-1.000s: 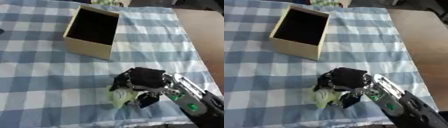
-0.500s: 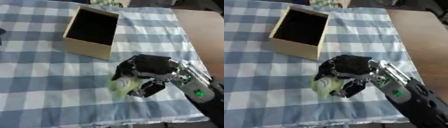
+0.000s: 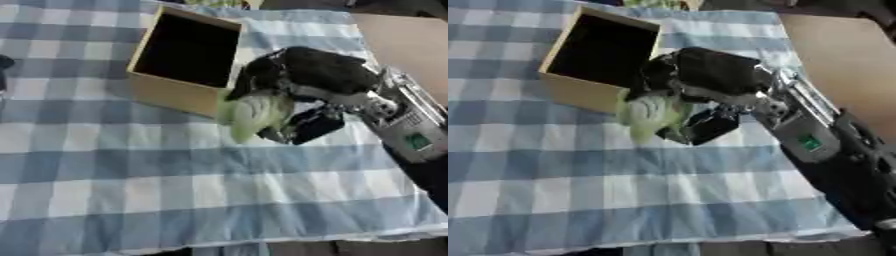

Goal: Pick up objects on the table and place them in the box.

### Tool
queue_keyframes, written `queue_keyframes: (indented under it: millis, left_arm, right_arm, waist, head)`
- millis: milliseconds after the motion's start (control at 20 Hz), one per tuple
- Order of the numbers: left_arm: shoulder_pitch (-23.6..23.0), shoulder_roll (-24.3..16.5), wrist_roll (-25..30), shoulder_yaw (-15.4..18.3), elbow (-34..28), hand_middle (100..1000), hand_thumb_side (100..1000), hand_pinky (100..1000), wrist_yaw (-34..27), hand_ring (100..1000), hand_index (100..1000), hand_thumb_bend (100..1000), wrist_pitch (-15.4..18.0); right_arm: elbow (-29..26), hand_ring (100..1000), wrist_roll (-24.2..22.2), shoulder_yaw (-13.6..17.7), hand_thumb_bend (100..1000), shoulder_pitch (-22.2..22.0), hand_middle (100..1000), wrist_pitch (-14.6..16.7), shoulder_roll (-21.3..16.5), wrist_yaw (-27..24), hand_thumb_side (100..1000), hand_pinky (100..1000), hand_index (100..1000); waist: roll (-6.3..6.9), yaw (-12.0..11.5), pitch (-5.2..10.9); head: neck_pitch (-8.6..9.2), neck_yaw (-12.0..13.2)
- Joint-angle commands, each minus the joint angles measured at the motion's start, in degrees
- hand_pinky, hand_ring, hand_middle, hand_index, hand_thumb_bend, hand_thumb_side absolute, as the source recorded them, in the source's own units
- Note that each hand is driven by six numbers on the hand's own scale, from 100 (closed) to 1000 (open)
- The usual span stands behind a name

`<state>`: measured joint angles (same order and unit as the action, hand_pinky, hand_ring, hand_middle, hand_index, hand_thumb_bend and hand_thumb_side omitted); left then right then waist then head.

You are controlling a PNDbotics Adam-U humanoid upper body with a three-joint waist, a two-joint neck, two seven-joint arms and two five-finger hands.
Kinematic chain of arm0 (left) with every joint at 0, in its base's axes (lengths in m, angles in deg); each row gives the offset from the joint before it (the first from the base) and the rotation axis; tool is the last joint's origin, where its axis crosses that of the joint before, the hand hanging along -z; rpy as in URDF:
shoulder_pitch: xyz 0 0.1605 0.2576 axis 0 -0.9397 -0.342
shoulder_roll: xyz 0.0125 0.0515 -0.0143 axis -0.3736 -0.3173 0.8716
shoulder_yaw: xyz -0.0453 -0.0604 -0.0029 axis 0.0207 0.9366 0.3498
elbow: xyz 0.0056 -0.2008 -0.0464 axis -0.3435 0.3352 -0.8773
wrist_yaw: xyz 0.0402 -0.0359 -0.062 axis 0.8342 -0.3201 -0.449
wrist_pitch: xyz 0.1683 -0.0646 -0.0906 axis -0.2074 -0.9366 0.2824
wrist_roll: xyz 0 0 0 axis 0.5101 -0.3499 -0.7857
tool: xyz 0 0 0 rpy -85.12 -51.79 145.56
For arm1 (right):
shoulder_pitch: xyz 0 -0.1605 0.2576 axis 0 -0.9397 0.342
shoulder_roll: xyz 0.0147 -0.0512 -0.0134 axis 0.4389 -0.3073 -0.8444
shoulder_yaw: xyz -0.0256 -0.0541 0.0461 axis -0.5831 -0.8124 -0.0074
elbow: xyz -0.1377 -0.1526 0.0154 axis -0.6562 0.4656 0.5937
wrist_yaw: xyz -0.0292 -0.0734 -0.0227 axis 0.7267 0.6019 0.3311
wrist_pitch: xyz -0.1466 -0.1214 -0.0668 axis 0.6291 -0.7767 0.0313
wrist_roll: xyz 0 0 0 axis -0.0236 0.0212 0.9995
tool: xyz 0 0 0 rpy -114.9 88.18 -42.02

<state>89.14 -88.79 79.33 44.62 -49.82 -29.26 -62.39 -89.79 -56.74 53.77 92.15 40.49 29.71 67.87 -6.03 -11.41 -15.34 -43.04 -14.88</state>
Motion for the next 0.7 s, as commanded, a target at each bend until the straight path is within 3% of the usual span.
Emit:
queue_keyframes:
  millis: [50,200,400,700]
  left_arm:
    - [1.12,-0.73,0.02,0.38,-0.84,591,869,318,-0.15,517,683,100,0.37]
    - [1.32,-0.74,-0.21,0.37,-0.84,591,869,318,-0.27,517,683,100,0.52]
    - [2.77,-0.46,-2.09,0.83,-0.84,590,854,320,-1.65,518,680,100,1.72]
    - [3.42,-0.96,-6.23,0.4,-0.84,590,850,323,-2.62,518,678,100,2.46]
  right_arm:
    - [-1.03,509,-0.25,2.0,100,3.14,488,-2.11,-3.04,-3.81,100,425,688]
    - [-1.03,509,-1.12,2.73,100,4.72,488,-3.65,-3.83,-6.28,100,425,688]
    - [-0.39,505,-0.87,4.0,100,7.95,483,-5.76,-6.05,-8.73,100,423,685]
    - [6.41,510,-0.37,4.37,100,15.45,489,-7.19,-5.78,-8.72,100,431,686]
  waist:
    - [0.33,-0.22,0.55]
    - [0.29,-0.38,0.35]
    - [-0.04,-2.0,-0.27]
    - [-0.53,-2.96,-0.93]
  head:
    - [1.06,-0.99]
    - [1.22,-1.31]
    - [1.67,-3.52]
    - [2.69,-4.5]
